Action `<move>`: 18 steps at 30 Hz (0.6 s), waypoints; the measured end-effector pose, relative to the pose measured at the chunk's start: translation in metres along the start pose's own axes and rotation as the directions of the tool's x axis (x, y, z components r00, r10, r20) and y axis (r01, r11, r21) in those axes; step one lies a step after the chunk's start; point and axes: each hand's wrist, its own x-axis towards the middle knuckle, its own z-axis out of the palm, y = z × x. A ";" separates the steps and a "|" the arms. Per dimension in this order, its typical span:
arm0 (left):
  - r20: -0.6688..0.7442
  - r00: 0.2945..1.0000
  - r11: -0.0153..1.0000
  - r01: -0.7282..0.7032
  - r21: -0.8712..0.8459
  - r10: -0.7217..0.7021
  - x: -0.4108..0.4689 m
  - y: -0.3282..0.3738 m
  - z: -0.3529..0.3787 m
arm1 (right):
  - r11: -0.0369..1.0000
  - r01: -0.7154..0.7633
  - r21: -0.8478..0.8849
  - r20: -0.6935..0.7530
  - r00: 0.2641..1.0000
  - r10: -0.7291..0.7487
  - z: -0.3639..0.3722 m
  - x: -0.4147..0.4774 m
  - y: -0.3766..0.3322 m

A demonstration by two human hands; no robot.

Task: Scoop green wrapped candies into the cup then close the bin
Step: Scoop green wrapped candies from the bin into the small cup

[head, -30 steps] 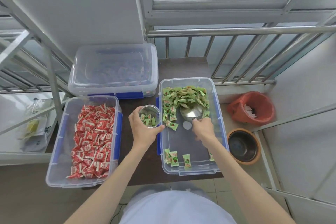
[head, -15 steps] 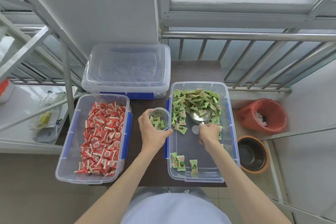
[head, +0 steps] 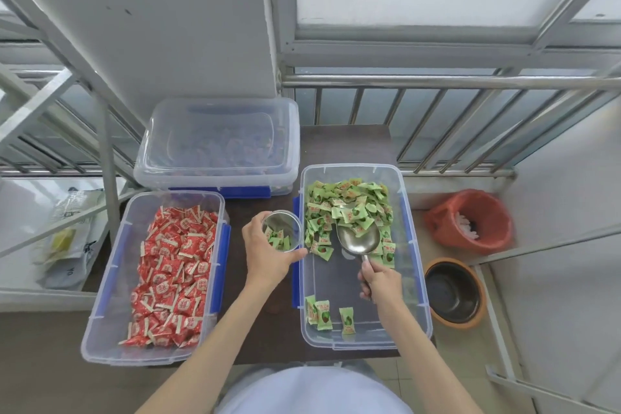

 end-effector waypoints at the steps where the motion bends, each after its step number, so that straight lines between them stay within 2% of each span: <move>1: 0.004 1.000 1.000 -0.012 0.022 0.012 0.002 0.001 -0.002 | 1.000 0.019 -0.004 0.013 1.000 -0.019 -0.004 -0.005 0.000; 5: -0.006 0.995 0.982 -0.096 0.163 0.098 0.012 0.013 -0.006 | 0.995 0.103 -0.004 0.097 0.990 -0.102 -0.020 -0.021 -0.005; 9: 0.044 0.985 0.916 -0.172 0.361 0.167 0.021 0.032 -0.005 | 0.979 0.204 0.002 0.275 0.941 -0.197 -0.041 -0.029 -0.021; 12: 0.068 0.977 0.865 -0.209 0.457 0.201 0.026 0.038 -0.004 | 0.948 0.272 -0.165 0.400 0.897 -0.187 -0.054 -0.030 -0.047; 15: 0.099 0.964 0.840 -0.262 0.474 0.245 0.028 0.041 -0.004 | 0.821 0.361 -0.443 0.470 0.873 -0.130 -0.054 -0.037 -0.087; 18: 0.124 0.949 0.824 -0.314 0.472 0.291 0.027 0.042 -0.004 | 0.600 0.433 -0.673 0.489 0.869 -0.079 -0.037 -0.044 -0.140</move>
